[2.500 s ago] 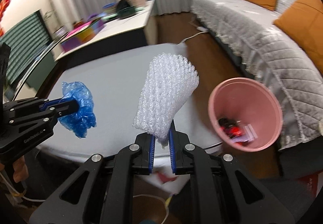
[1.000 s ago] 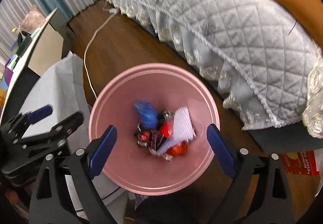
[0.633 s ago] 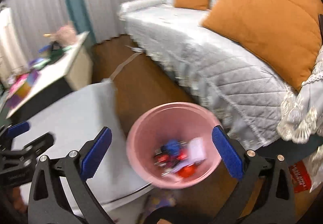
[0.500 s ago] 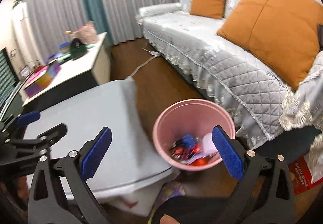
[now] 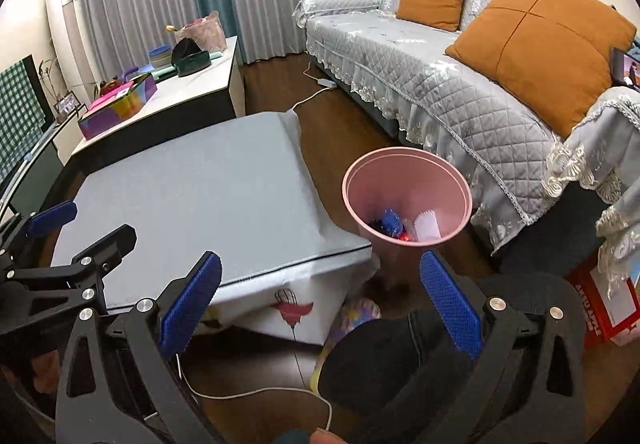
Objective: Collect trash
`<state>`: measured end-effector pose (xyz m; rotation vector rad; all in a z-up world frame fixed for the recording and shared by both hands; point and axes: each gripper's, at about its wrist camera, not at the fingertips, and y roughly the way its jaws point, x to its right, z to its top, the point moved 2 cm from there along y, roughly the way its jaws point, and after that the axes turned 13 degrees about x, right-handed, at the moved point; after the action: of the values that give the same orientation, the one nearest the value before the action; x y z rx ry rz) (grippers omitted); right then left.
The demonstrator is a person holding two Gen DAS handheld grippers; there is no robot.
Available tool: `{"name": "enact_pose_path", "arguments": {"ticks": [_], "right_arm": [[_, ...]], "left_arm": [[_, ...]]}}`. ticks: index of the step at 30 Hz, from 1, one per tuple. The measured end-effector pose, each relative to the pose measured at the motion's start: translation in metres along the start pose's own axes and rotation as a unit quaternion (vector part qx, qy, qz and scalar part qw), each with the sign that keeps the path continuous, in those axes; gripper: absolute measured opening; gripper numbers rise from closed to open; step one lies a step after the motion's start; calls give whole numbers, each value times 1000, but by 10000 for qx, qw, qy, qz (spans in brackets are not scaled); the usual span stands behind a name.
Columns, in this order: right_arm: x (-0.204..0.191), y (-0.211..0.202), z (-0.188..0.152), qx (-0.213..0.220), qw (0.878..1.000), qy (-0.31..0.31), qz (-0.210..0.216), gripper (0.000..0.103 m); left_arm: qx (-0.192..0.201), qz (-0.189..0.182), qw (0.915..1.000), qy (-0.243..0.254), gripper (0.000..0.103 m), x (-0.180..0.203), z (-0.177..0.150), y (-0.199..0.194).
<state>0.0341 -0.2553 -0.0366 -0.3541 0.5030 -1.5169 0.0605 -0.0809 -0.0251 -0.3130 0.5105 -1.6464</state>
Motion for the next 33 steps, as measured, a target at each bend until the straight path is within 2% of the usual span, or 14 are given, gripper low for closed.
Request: {"name": "enact_pose_path", "arguments": {"ticks": [7, 33], "right_arm": [[-1, -6, -4, -8, 10000, -38, 45, 98], [-11, -10, -3, -10, 9999, -109, 87, 98]], "left_arm": [[-3, -16, 9999, -110, 91, 0, -8, -12], [-19, 31, 9997, -237, 91, -7, -9, -12]]}}
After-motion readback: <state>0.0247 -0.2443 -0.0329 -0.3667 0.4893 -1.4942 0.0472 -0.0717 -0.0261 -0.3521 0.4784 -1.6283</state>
